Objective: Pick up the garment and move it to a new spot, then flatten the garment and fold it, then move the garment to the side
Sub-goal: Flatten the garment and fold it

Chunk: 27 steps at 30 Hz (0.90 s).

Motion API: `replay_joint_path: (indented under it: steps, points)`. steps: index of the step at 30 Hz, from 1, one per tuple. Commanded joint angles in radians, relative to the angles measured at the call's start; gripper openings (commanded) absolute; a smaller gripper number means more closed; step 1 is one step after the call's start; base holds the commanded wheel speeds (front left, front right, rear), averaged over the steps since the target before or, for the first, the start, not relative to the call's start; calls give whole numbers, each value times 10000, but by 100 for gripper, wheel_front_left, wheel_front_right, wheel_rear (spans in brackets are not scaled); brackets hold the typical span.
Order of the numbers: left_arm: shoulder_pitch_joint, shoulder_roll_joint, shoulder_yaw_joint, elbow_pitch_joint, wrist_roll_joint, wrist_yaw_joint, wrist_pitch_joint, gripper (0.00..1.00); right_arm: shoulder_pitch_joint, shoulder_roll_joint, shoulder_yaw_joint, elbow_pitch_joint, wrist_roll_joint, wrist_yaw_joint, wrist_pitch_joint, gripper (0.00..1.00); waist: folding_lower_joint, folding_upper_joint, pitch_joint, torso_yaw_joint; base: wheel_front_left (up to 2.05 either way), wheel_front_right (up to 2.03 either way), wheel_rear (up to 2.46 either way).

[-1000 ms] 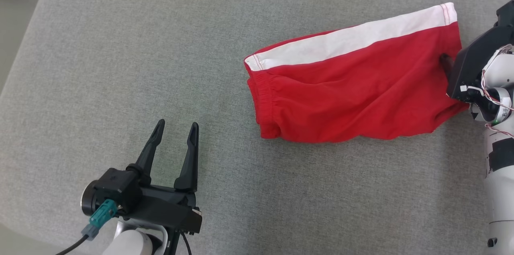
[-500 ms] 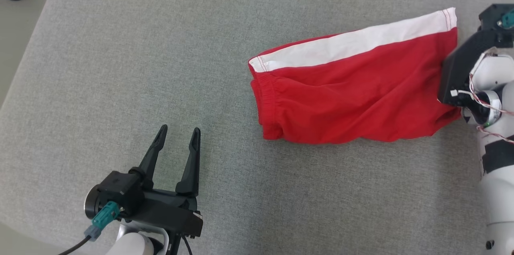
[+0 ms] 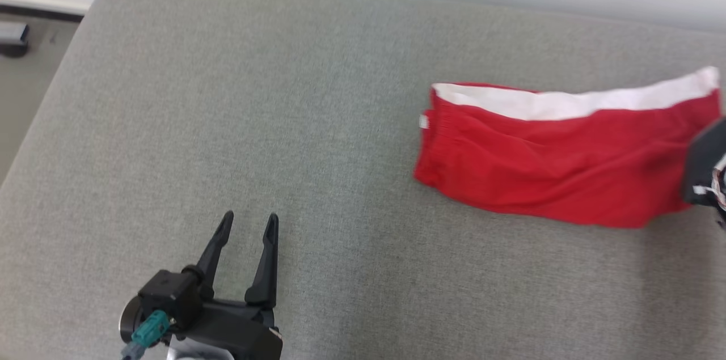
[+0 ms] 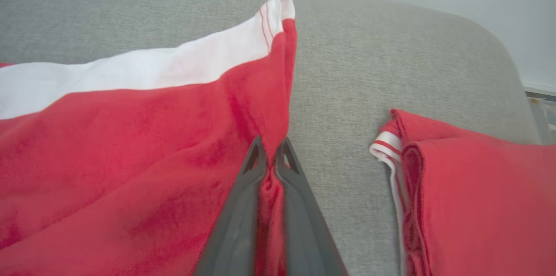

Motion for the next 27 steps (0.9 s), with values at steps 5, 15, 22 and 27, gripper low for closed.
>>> replay_joint_path:
  steps: [5, 15, 22, 27]
  points:
    - [422, -16, -52, -24, -136, 54, -12, 100, 636, -216, -568, -472, -536, -22, -382, 0, 0, -1, -773, -296, 0, 0, 0]
    - [739, 53, -175, -5, -237, 84, 88, 100, 731, 425, 1258, -1104, 1, -22, -184, 0, 0, -1, -1342, -189, 0, 0, 0]
    - [789, -5, -292, -43, -290, 40, 109, 100, 533, 924, 2450, -1045, 688, -22, 77, 0, 0, -1, -1359, 22, 0, 0, 0]
    - [646, -86, -372, -11, -265, 18, 132, 100, -10, 1417, 2479, -220, 955, -22, -150, 0, 0, -1, -1142, 262, 0, 0, 0]
